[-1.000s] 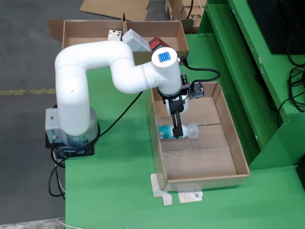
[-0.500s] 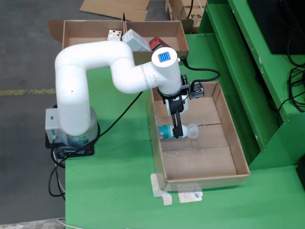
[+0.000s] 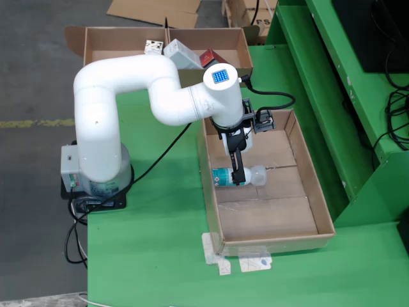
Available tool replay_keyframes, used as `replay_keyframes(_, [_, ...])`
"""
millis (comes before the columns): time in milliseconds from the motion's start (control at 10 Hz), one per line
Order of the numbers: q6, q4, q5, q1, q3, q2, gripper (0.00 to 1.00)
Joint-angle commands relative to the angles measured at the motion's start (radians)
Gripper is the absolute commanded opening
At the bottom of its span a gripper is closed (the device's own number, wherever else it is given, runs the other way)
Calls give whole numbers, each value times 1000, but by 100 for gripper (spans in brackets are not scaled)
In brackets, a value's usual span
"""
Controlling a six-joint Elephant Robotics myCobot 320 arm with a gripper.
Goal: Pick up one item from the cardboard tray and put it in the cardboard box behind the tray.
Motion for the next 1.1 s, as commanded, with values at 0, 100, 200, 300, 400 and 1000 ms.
replay_keyframes(0, [5, 11, 0, -3, 26, 17, 100])
replay_keyframes(100, [5, 11, 0, -3, 26, 17, 100])
replay_keyframes(200, [5, 11, 0, -3, 26, 17, 100])
replay_keyframes(300, [5, 11, 0, -3, 26, 17, 100])
replay_keyframes(400, [5, 11, 0, -3, 26, 17, 100])
replay_keyframes(1000, [15, -14, 3, 21, 61, -2, 100])
